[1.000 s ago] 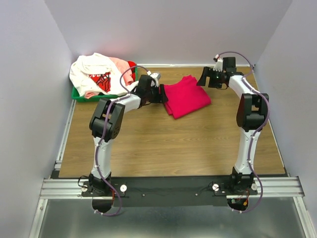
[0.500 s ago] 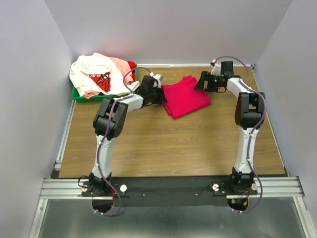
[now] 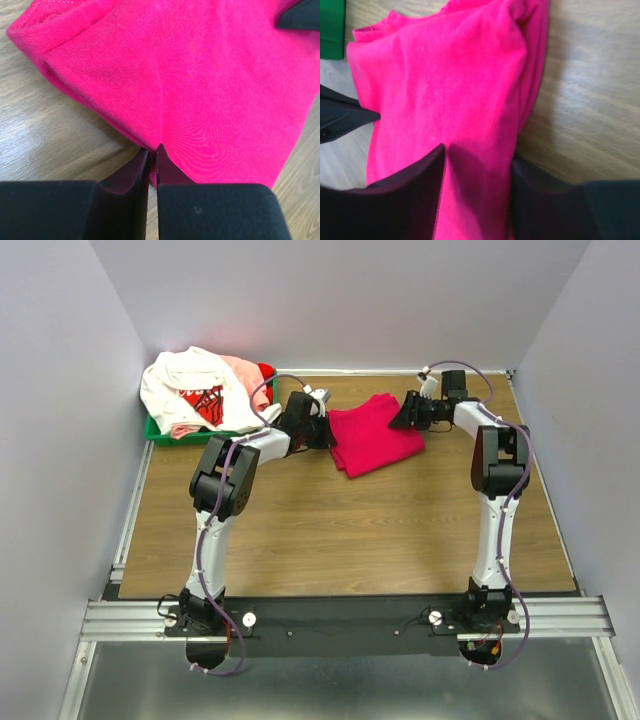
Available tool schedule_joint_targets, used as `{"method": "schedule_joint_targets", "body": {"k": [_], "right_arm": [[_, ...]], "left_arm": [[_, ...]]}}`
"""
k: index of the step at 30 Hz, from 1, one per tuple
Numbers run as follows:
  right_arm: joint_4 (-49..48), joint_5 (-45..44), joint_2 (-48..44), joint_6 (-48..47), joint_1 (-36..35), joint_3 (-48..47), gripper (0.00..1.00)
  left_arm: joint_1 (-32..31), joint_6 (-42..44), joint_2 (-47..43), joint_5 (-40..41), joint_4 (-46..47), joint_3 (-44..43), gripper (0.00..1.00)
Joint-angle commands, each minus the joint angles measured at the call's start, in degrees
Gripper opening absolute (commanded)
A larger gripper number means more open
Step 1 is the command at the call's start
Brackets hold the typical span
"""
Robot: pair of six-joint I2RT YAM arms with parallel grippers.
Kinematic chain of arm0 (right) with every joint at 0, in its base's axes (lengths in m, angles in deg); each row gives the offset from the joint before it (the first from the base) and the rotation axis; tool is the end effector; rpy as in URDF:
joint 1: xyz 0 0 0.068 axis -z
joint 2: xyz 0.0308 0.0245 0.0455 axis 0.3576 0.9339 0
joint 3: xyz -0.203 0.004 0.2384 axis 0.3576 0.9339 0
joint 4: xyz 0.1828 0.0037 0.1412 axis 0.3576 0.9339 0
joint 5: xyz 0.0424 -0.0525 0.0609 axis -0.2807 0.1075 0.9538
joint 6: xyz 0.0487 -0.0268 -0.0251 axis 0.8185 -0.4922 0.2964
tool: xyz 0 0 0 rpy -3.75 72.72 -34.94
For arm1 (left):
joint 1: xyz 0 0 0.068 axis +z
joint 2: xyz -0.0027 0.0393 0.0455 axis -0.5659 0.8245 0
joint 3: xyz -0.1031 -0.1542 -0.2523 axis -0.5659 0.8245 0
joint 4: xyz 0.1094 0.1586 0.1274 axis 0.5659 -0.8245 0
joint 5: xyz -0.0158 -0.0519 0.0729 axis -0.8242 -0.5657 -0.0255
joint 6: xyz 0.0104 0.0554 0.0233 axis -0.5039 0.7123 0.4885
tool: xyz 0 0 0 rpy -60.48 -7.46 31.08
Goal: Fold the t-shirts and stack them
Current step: Neatly place the folded tshirt to the corner
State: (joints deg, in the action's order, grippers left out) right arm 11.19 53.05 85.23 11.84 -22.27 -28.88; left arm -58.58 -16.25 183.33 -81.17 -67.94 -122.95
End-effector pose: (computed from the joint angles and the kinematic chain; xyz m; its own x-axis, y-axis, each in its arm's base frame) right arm 0.5210 0.0434 0.1788 -0.8206 0.0780 -0.5661 -0.3518 0.7116 0.6081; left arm 0.4497 -0.2186 0.1919 -0.7540 -0.0658 -0.6536 0.3714 0.7779 -0.5068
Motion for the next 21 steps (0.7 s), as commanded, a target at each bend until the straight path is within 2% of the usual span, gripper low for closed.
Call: {"method": "schedule_joint_targets", "body": {"k": [1, 2, 3, 5, 6, 7, 8, 9, 12, 13, 16, 21], "right_arm": [[3.38, 2.35, 3.57, 0.16, -1.31, 2.34, 0.45], [3.38, 3.13, 3.48, 0.07, -1.31, 2.51, 0.41], [3.38, 3.4, 3.39, -0.01, -1.4, 2.6, 0.31], [3.38, 2.88, 2.61, -0.1, -1.49, 2.95, 0.19], [3.38, 2.27, 2.17, -0.02, -1.49, 3.13, 0.06], [3.38, -0.09, 1.81, 0.07, -1.58, 3.22, 0.01], [3.38, -1.5, 0.59, 0.25, -1.49, 3.39, 0.0], [3.38, -3.0, 0.06, 0.42, -1.49, 3.57, 0.0], [3.55, -11.16, -2.84, 0.51, -1.49, 3.83, 0.01], [3.64, -15.88, -3.54, 0.6, -1.32, 3.74, 0.0], [4.17, -22.76, -4.95, 0.6, -0.35, 2.87, 0.0], [5.84, -32.18, -4.08, -0.01, 2.62, -0.38, 0.0]], "left_arm": [[-0.4, 0.99, 1.19, -1.81, 0.03, -0.84, 0.12], [-0.4, 1.07, 1.11, -1.81, 0.21, -0.84, 0.12], [-0.49, 1.08, 1.02, -2.16, 0.47, -0.84, 0.12], [-0.58, 1.08, 0.84, -2.6, 0.82, -1.02, 0.14], [-0.67, 0.99, 0.67, -2.95, 1.08, -1.02, 0.22], [-0.67, 0.99, 0.32, -3.21, 1.17, -0.93, 0.28], [-0.67, 0.99, -0.56, -3.22, 1.35, -0.5, 0.33], [-0.67, 1.07, -1.35, -2.7, 1.61, -0.23, 0.44], [-0.67, 2.04, -5.04, -1.29, 1.61, 1.17, 0.55], [-0.67, 2.39, -6.18, -1.11, 1.53, 1.61, 0.57], [-0.58, 3.7, -10.66, 1.08, 0.65, 3.46, 0.65], [-0.32, 5.47, -19.18, 4.43, -0.23, 8.98, 0.69]]}}
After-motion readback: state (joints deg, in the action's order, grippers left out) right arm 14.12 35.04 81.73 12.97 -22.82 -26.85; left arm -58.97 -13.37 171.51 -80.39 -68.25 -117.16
